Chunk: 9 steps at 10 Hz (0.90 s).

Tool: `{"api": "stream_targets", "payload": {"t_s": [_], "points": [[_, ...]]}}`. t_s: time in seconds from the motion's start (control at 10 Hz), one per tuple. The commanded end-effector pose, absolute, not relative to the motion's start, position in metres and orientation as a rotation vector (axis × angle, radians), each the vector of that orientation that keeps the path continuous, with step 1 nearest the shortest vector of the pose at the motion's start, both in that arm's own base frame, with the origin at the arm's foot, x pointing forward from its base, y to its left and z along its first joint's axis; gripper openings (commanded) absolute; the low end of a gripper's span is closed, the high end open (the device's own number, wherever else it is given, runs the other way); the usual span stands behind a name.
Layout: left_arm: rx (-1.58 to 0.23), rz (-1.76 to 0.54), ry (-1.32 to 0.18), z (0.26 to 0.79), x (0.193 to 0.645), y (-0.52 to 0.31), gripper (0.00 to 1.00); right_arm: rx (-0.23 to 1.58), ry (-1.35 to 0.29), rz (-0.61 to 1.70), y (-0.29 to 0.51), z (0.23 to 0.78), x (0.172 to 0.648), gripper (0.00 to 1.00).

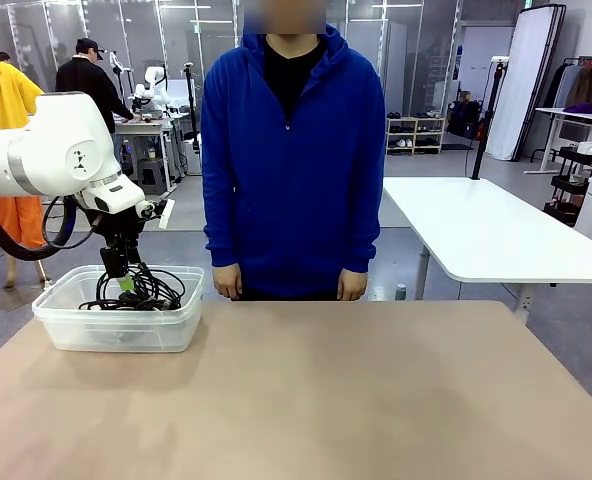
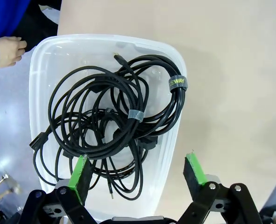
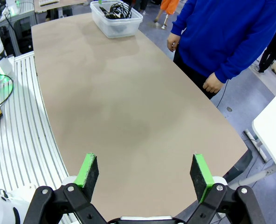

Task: Organize and store the cables.
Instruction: Place the USB Extension Cable into the Organizing box.

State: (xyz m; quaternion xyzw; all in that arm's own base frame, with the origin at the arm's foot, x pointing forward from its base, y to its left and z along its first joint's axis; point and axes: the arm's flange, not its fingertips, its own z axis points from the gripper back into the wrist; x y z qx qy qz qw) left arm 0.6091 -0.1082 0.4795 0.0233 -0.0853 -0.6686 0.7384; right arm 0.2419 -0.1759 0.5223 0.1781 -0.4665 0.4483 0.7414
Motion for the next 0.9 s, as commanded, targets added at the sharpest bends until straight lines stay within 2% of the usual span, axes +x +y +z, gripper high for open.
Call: {"api": "stream_targets", "payload": {"t_s": [0.0,0.8], "points": [[0.048,-1.479,-0.18,0.4792,0.6085,-0.1064,1.0,0.387,-1.03,0.996,-0.1762,0.5223,0.241,1.0],[0.048,-1.479,-0.18,0.4792,0.6085,-0.1064,1.0,0.387,-1.03,0.996,-0.1762,0.5223,0.241,1.0]]}}
